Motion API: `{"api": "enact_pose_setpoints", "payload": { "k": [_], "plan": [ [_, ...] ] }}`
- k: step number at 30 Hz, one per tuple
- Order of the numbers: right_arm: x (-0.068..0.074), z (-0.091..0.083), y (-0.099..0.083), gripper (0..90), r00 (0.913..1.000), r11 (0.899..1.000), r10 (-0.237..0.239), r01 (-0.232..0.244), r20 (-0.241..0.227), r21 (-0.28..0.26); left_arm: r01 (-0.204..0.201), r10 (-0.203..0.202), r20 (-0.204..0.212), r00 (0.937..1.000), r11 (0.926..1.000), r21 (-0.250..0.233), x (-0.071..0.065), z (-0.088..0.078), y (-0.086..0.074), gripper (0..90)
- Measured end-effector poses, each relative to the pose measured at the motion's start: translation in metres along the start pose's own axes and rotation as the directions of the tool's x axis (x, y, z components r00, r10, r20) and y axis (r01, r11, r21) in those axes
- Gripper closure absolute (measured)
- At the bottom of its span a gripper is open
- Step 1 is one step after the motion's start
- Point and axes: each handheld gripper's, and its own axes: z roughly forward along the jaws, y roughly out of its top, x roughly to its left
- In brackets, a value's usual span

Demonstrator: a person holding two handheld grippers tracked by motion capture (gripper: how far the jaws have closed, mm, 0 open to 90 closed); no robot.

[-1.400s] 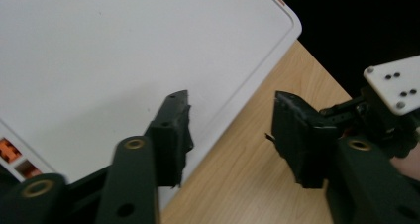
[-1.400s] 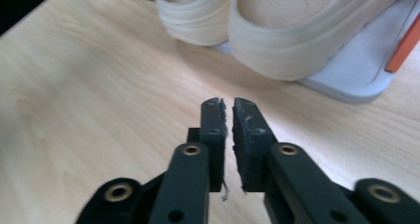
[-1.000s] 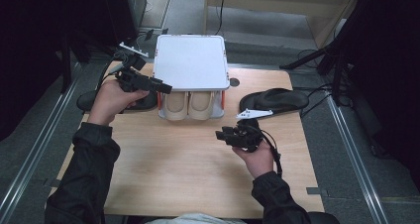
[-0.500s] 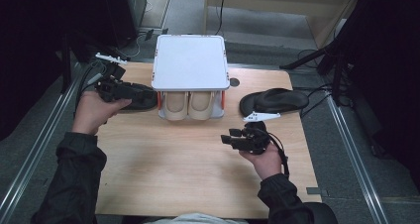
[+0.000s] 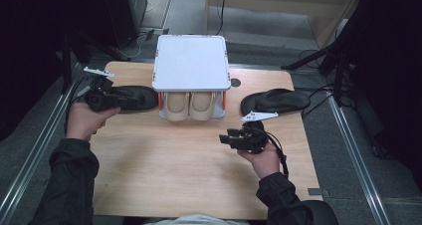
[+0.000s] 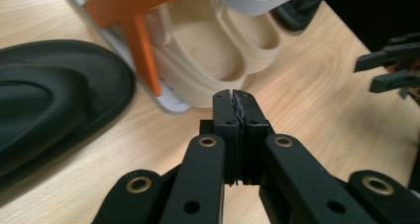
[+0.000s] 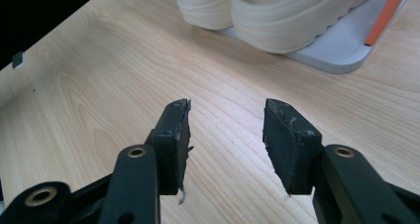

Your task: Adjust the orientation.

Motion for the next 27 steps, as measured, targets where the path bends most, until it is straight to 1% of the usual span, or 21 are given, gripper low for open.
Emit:
{"api": "enact_pose_setpoints", "payload": {
  "k": [2,4,5,7,9,11,13,17,18,19,22,23,24,26,27],
  "plan": [
    [0.001,0.002,0.0,54.0,1.0,1.0,-0.007,0.007,0.005,0.006,-0.001,0.001,-0.015,0.9999,1.0,-0.002,0.006,0.0,-0.002,89.7],
    [0.002,0.003,0.0,54.0,0.9999,1.0,-0.01,0.01,0.004,0.013,0.002,-0.002,-0.019,0.9998,1.0,-0.008,0.011,-0.002,-0.003,89.8],
    [0.002,0.003,0.0,54.0,0.9999,1.0,-0.011,0.011,0.004,0.013,0.0,0.0,-0.033,0.9994,0.9998,-0.019,0.015,-0.003,-0.005,89.8],
    [0.002,0.004,0.0,53.8,1.0,1.0,-0.009,0.009,0.005,0.014,0.016,-0.018,-0.059,0.9981,0.9994,-0.031,0.024,-0.004,-0.007,89.8],
    [0.003,0.005,-0.001,53.6,1.0,1.0,-0.007,0.007,0.001,0.018,0.031,-0.033,-0.071,0.9969,0.9988,-0.039,0.033,-0.005,-0.009,89.8],
    [0.003,0.006,-0.001,53.7,1.0,1.0,-0.001,0.001,-0.009,0.022,0.037,-0.04,-0.089,0.9952,0.9987,-0.035,0.039,-0.006,-0.011,89.9],
    [0.003,0.006,-0.001,53.8,1.0,1.0,-0.001,0.001,-0.009,0.02,0.044,-0.048,-0.104,0.9934,0.9983,-0.038,0.045,-0.006,-0.013,89.9],
    [0.004,0.008,-0.001,53.8,1.0,1.0,-0.002,0.002,-0.008,0.025,0.069,-0.072,-0.121,0.9901,0.997,-0.035,0.059,-0.005,-0.016,89.9],
    [0.004,0.008,-0.001,53.8,0.9999,1.0,-0.004,0.004,-0.009,0.028,0.069,-0.073,-0.13,0.9887,0.997,-0.035,0.062,-0.004,-0.017,89.9],
    [0.004,0.009,-0.002,53.8,1.0,1.0,-0.003,0.004,-0.008,0.03,0.072,-0.076,-0.132,0.9884,0.9969,-0.032,0.065,-0.003,-0.017,89.9],
    [0.005,0.01,-0.002,53.8,0.9999,0.999,-0.009,0.009,-0.005,0.034,0.071,-0.07,-0.156,0.9852,0.9975,-0.003,0.076,-0.001,-0.019,90.0],
    [0.005,0.01,-0.002,53.7,0.9999,0.999,-0.01,0.011,-0.007,0.037,0.069,-0.068,-0.167,0.9837,0.9976,-0.005,0.079,-0.001,-0.019,90.0],
    [0.005,0.011,-0.002,53.8,0.9999,0.999,-0.012,0.013,-0.007,0.038,0.071,-0.071,-0.164,0.9839,0.9974,-0.005,0.083,-0.002,-0.02,90.0],
    [0.005,0.011,-0.003,53.9,0.9999,0.999,-0.007,0.007,-0.013,0.036,0.081,-0.082,-0.179,0.9804,0.9966,-0.011,0.092,-0.004,-0.024,90.0],
    [0.005,0.011,-0.003,54.0,0.9999,0.999,-0.007,0.008,-0.011,0.038,0.094,-0.094,-0.176,0.9799,0.9955,-0.012,0.097,-0.005,-0.025,90.0]
  ]
}}
